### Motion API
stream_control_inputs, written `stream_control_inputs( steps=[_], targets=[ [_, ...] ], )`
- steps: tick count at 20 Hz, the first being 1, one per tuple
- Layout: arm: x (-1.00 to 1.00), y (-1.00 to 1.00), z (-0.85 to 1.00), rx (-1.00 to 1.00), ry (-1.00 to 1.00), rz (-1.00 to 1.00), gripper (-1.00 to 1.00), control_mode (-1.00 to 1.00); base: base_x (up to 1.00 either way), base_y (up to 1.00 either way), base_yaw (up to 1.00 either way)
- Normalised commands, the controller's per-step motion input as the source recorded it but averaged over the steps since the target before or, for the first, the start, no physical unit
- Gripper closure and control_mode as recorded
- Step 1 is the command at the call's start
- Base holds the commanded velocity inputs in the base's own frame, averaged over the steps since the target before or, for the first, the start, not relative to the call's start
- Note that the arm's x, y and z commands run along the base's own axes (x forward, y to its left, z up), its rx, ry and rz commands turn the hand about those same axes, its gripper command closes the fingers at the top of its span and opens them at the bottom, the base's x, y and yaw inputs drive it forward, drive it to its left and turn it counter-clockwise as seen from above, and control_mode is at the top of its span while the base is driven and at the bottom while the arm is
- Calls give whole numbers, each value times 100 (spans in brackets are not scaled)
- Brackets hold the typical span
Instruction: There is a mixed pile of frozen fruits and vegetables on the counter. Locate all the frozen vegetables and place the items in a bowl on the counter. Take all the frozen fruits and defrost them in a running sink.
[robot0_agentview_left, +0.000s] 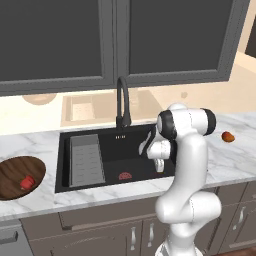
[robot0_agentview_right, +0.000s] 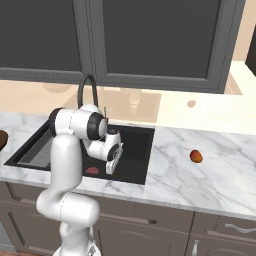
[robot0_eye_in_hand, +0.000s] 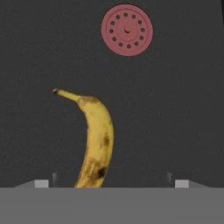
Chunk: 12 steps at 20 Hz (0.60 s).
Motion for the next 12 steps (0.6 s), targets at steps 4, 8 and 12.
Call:
stream_control_inputs(
  steps=[4,8,12],
  targets=[
    [0,0,0,0,0,0,-100,-100,0,0,0],
    [0,0,31,0,2,-3,-100,-100,0,0,0],
    [0,0,70,-2,0,-5,-100,-100,0,0,0]
  ],
)
